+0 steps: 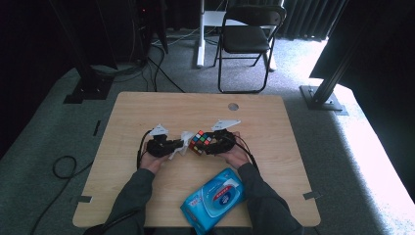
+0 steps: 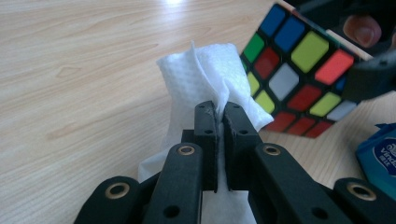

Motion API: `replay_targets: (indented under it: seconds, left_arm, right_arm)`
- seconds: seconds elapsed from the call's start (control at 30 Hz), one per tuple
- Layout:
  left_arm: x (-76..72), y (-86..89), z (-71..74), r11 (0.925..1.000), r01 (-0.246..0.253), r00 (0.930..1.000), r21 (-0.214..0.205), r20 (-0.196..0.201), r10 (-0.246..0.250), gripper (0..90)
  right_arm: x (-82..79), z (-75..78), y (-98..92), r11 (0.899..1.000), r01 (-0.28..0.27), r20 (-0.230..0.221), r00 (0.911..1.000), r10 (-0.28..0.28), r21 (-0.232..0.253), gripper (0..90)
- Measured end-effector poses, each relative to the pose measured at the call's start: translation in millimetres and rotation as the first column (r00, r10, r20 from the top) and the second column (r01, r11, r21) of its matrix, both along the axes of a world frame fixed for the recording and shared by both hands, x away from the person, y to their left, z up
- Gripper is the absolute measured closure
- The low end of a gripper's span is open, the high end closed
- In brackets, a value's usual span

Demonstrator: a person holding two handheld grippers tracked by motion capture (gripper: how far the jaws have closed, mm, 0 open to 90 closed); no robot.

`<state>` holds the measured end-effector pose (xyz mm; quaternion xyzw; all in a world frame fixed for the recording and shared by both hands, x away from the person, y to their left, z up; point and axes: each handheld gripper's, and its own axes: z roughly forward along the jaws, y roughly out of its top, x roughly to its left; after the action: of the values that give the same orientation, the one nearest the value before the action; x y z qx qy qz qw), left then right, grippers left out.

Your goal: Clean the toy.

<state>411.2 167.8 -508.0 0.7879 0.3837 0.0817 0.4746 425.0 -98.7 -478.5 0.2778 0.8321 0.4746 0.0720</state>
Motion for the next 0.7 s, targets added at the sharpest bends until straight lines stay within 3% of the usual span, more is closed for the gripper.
replay_targets:
  seconds: [0.27, 0.7]
  left_arm:
    - [-2.5, -7.1, -6.2, 0.9997, 0.024, 0.9997, 0.003, -0.008, -0.024, 85.7]
    - [-4.8, -13.8, -10.6, 0.9985, 0.055, 0.9984, -0.002, -0.014, -0.055, 85.8]
  right_arm:
    - [2.7, 4.1, -1.4, 0.998, 0.022, -0.013, 0.9997, -0.021, 0.060, 34.3]
    - [2.8, 2.6, 4.9, 0.998, 0.027, -0.014, 0.9996, -0.026, 0.058, 34.3]
